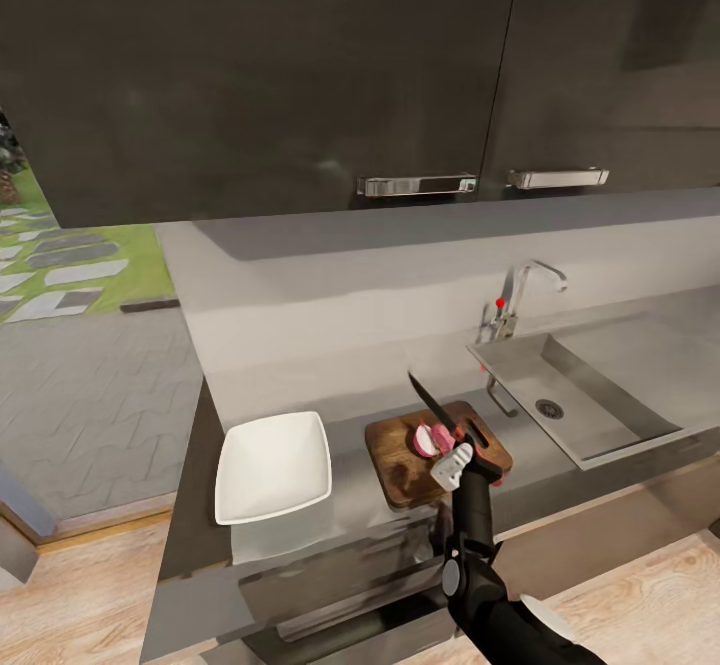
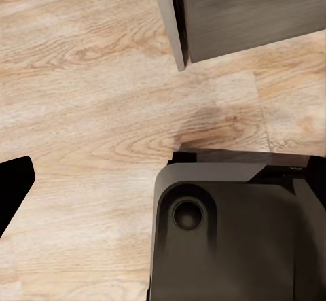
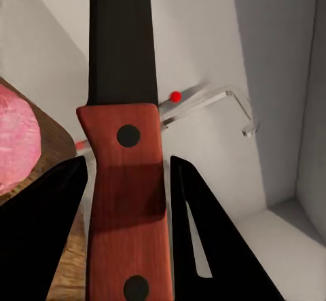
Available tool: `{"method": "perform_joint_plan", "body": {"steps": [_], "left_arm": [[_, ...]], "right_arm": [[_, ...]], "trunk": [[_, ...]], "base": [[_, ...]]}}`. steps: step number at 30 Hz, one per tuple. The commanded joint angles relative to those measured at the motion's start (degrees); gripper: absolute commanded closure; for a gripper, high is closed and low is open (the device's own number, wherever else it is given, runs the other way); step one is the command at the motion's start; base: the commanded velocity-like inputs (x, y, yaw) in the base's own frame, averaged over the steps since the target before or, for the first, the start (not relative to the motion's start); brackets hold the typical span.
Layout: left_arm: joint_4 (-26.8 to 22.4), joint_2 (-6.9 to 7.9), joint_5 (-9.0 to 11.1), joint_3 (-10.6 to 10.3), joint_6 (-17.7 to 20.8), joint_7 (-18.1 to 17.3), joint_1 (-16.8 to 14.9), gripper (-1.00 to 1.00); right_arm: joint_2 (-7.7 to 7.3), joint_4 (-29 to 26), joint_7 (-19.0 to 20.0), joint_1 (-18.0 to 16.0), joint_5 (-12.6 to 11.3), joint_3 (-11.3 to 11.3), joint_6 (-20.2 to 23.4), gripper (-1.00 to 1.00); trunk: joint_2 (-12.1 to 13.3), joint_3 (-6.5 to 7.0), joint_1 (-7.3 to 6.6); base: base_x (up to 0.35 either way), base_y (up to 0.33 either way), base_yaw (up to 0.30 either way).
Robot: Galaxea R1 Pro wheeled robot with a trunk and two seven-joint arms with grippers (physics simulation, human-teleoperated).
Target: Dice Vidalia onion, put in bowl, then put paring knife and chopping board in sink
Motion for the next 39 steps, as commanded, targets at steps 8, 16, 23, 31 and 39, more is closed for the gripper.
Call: {"method": "perform_joint_plan", "body": {"steps": [8,16,23,31,39], "left_arm": [[0.2,-0.03,0.6,-0.5,-0.4,0.1,-0.1,-1.00],[0.2,-0.03,0.6,-0.5,-0.4,0.1,-0.1,-1.00],[0.2,-0.03,0.6,-0.5,-0.3,0.1,-0.1,-1.00],[0.2,-0.03,0.6,-0.5,-0.3,0.1,-0.1,-1.00],[0.2,-0.03,0.6,-0.5,-0.3,0.1,-0.1,-1.00]], "right_arm": [[0.05,0.2,3.8,-0.1,0.2,0.2,0.4,1.00],[0.08,0.2,4.3,-0.1,0.2,0.2,0.4,1.00],[0.76,0.7,4.4,-0.1,0.2,0.2,0.4,1.00],[0.92,1.4,4.4,-0.1,0.2,0.2,0.3,1.00],[0.91,1.4,7.1,-0.1,0.2,0.2,0.3,1.00]], "trunk": [[-0.1,-0.12,0.03],[-0.1,-0.12,0.03],[-0.1,-0.12,0.03],[-0.1,-0.12,0.03],[-0.1,-0.12,0.03]], "base": [[0.000,0.000,0.000],[0.000,0.000,0.000],[0.000,0.000,0.000],[0.000,0.000,0.000],[0.000,0.000,0.000]]}}
